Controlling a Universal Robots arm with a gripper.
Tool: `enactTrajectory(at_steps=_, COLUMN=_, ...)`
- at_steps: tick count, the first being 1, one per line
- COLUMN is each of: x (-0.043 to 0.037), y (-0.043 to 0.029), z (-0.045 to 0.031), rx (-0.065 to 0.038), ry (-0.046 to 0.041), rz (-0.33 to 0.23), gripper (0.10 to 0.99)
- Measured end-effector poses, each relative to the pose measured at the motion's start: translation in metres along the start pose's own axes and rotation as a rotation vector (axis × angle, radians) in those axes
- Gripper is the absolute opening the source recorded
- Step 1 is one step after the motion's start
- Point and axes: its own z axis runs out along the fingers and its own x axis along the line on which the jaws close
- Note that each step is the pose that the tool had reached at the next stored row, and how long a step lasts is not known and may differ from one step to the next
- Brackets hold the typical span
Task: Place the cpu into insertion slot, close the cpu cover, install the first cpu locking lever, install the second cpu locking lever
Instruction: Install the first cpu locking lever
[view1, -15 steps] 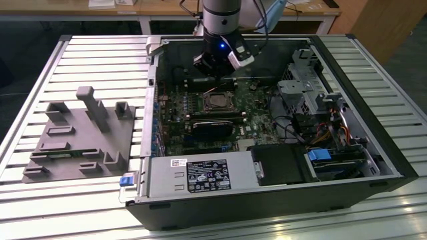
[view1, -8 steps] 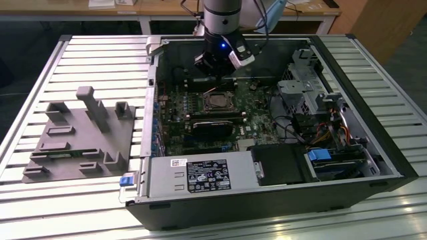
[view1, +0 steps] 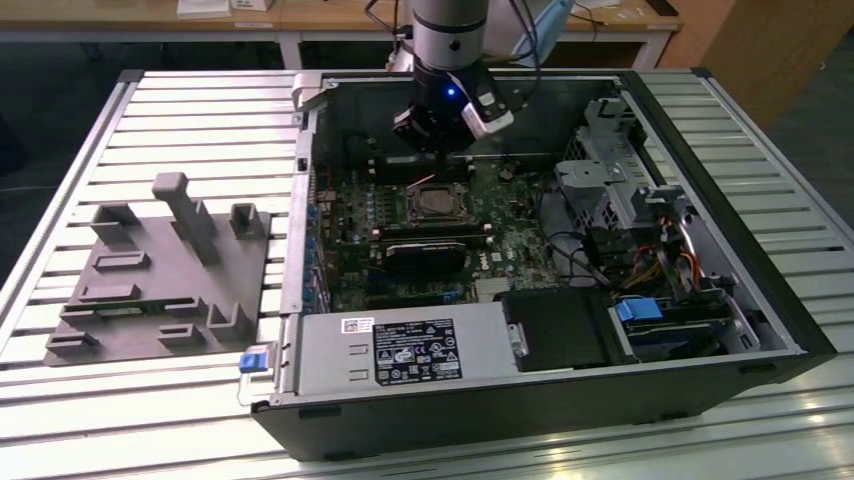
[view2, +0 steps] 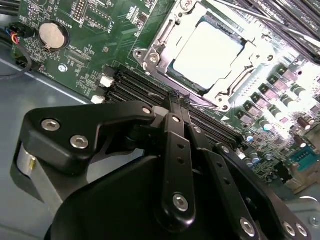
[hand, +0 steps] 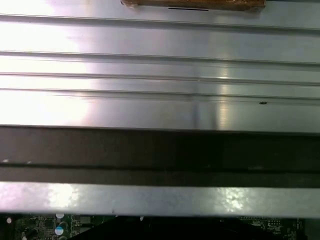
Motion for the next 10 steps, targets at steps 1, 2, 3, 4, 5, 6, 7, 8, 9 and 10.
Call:
enactTrajectory(at_steps=1, x=-0.0008, y=0.0, z=0.0006, rx=0.0, ry=0.0, rz=0.0, gripper=0.122)
enactTrajectory(at_steps=2, x=-0.0015, y=0.0001, z=0.0012, rx=0.0, ry=0.0, rz=0.0, gripper=0.122)
enactTrajectory(at_steps=3, x=-0.0022, y=0.0002, z=0.0018, rx=0.0, ry=0.0, rz=0.0, gripper=0.122)
enactTrajectory(at_steps=4, x=-0.003, y=0.0003, z=0.0024, rx=0.0, ry=0.0001, rz=0.0, gripper=0.122)
enactTrajectory(at_steps=5, x=-0.0038, y=0.0004, z=0.0031, rx=0.0, ry=0.0001, rz=0.0, gripper=0.122)
enactTrajectory(at_steps=6, x=-0.0045, y=0.0005, z=0.0038, rx=0.0, ry=0.0, rz=0.0, gripper=0.122)
enactTrajectory(at_steps=7, x=-0.0051, y=0.0006, z=0.0045, rx=0.0, ry=0.0, rz=0.0, gripper=0.122)
enactTrajectory(at_steps=8, x=-0.0056, y=0.0006, z=0.0053, rx=0.0, ry=0.0, rz=0.0, gripper=0.122)
enactTrajectory(at_steps=9, x=-0.006, y=0.0006, z=0.0062, rx=0.0, ry=0.0, rz=0.0, gripper=0.122)
enactTrajectory(at_steps=10, x=-0.0065, y=0.0007, z=0.0071, rx=0.0, ry=0.0, rz=0.0, gripper=0.122)
